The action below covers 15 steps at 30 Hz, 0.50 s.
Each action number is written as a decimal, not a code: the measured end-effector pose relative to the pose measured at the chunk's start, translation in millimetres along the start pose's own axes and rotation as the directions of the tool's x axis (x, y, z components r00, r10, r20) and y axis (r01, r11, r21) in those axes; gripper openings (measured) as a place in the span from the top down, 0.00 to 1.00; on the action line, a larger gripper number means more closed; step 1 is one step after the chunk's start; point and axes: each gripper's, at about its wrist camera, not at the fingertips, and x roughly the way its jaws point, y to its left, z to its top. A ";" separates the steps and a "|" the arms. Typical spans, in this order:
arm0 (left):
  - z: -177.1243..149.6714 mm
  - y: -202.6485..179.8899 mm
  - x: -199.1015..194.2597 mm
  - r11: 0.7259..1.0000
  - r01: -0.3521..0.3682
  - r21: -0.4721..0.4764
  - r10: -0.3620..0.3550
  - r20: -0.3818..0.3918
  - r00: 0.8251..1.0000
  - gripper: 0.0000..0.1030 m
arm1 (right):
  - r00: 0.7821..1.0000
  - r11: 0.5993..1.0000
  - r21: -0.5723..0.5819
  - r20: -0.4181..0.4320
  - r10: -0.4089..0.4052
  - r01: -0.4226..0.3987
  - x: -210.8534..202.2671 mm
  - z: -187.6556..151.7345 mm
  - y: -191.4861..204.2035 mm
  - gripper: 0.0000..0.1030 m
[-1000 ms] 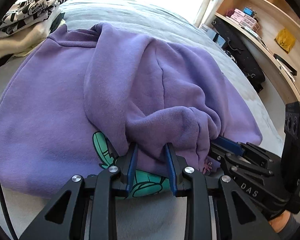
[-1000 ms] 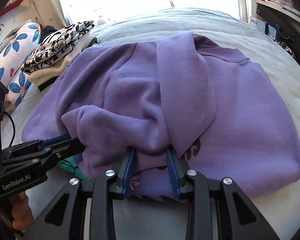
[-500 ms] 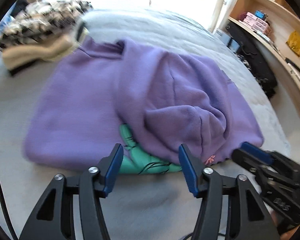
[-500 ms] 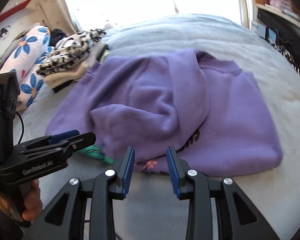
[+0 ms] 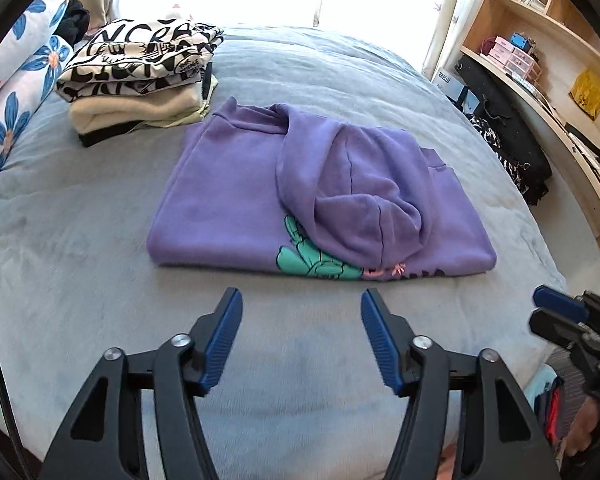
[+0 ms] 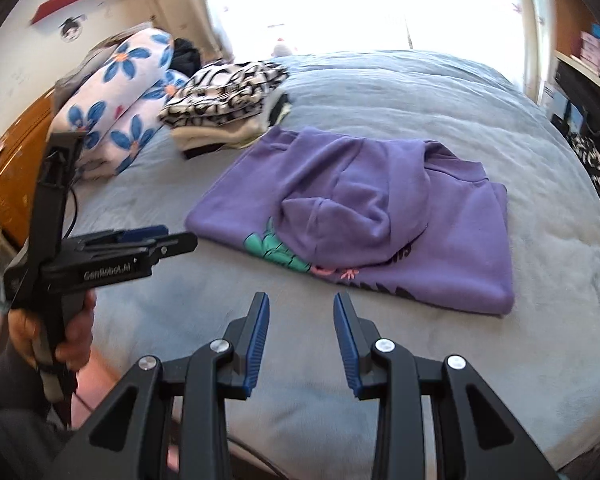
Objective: Fold large clothes
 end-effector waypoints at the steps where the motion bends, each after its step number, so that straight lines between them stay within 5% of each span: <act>1: -2.9 1.8 -2.2 1.000 -0.001 -0.009 0.001 -0.004 1.000 0.35 | 1.000 1.000 -0.018 0.007 -0.019 0.019 -3.8 -0.2 0.8 0.60; 5: -10.7 9.4 15.2 0.999 0.012 -0.038 -0.014 -0.042 0.999 0.32 | 0.995 0.994 -0.051 0.007 -0.099 0.099 12.4 0.7 -1.0 0.53; 10: -21.3 31.4 66.3 0.991 0.035 -0.130 -0.050 -0.110 0.993 0.32 | 0.974 0.977 0.037 0.075 -0.214 0.212 60.2 1.0 -14.2 0.53; 15: -24.3 62.1 110.8 0.961 0.095 -0.259 -0.123 -0.094 0.988 0.32 | 0.954 0.962 0.160 0.172 -0.247 0.220 90.5 3.3 -30.0 0.53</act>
